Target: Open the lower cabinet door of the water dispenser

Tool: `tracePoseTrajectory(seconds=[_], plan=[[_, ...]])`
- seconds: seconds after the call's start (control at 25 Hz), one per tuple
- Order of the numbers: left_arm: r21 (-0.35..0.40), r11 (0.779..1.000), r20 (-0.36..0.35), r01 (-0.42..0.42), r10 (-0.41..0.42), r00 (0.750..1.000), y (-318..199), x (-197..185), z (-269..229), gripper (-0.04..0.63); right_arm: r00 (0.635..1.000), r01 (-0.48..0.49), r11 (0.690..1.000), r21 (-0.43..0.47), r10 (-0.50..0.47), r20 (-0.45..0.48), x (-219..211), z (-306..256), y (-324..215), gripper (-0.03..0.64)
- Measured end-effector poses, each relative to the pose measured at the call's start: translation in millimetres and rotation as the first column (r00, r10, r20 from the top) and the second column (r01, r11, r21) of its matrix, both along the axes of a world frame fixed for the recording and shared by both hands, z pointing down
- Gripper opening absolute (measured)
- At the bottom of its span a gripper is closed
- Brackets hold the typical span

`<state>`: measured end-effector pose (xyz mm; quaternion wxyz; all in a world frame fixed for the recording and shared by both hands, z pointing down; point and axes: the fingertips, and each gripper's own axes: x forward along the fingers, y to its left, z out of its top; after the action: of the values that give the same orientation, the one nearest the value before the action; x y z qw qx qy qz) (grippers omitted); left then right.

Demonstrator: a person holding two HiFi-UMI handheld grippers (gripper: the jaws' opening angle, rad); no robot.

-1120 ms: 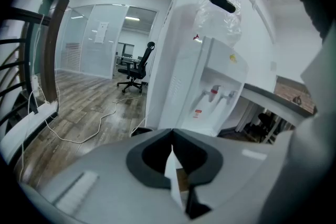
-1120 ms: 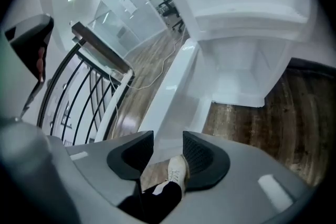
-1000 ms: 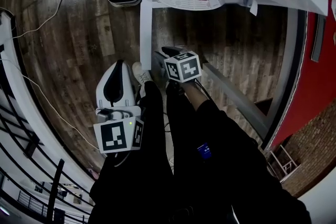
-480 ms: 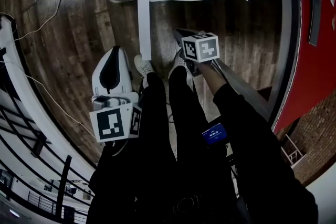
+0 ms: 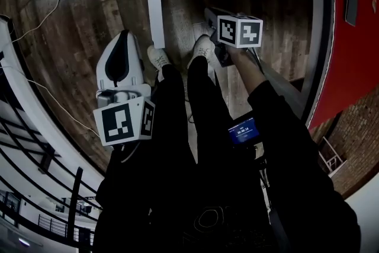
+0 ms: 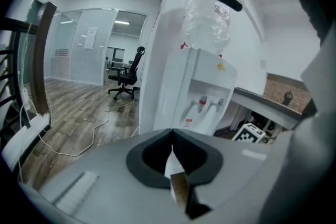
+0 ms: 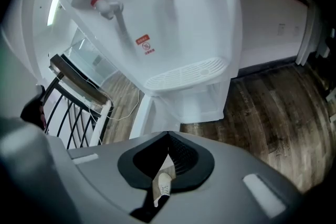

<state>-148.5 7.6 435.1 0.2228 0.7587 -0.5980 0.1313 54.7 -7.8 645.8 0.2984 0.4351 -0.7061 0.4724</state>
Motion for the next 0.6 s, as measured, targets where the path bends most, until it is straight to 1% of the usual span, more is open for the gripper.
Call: tracePoseTrajectory(seconds=[0.12,0.28,0.44,0.6], plan=[[0.007,1.000,0.002,-0.009,0.009,1.000,1,5,-6,0.007,0.999,-0.028,0.999,0.021,0.028,0.015,9,-13,1,-0.006],[0.017,1.000,0.004,-0.015,0.015,1.000,1,7,-13,0.006,1.000,-0.015,0.999,0.047,0.015,-0.003,16,-27,2,-0.006],[0.021,1.000,0.006,-0.016,0.016,1.000,5,13,-16,0.006,0.999,0.026,0.996,0.080,-0.024,-0.024,22,-38,7,-0.006],[0.027,0.999,0.012,-0.041,0.041,0.999,9,20,-20,0.007,0.997,0.063,0.989,0.132,-0.057,-0.052,32,-54,7,-0.006]])
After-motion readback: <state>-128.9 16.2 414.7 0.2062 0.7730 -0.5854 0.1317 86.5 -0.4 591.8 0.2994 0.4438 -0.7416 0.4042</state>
